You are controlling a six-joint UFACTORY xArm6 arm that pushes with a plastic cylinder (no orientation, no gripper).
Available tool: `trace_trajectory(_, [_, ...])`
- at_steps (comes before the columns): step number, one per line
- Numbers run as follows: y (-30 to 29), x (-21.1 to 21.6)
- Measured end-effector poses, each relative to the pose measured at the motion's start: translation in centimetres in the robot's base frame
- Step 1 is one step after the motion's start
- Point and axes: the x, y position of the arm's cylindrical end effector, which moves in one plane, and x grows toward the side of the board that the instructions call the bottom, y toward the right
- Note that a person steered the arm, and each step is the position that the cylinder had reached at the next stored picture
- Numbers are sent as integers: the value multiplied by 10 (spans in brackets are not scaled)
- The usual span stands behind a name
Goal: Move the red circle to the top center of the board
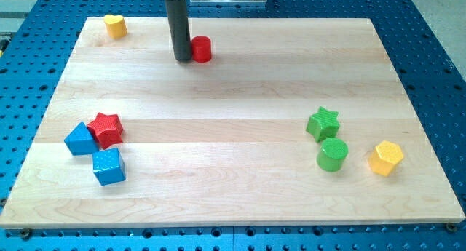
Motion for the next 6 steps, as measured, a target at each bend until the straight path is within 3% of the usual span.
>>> trace_trajectory(1, [4,10])
trace_trajectory(4, [73,-21])
trace_trajectory(5, [73,-56])
trace_trajectory(6, [52,-57])
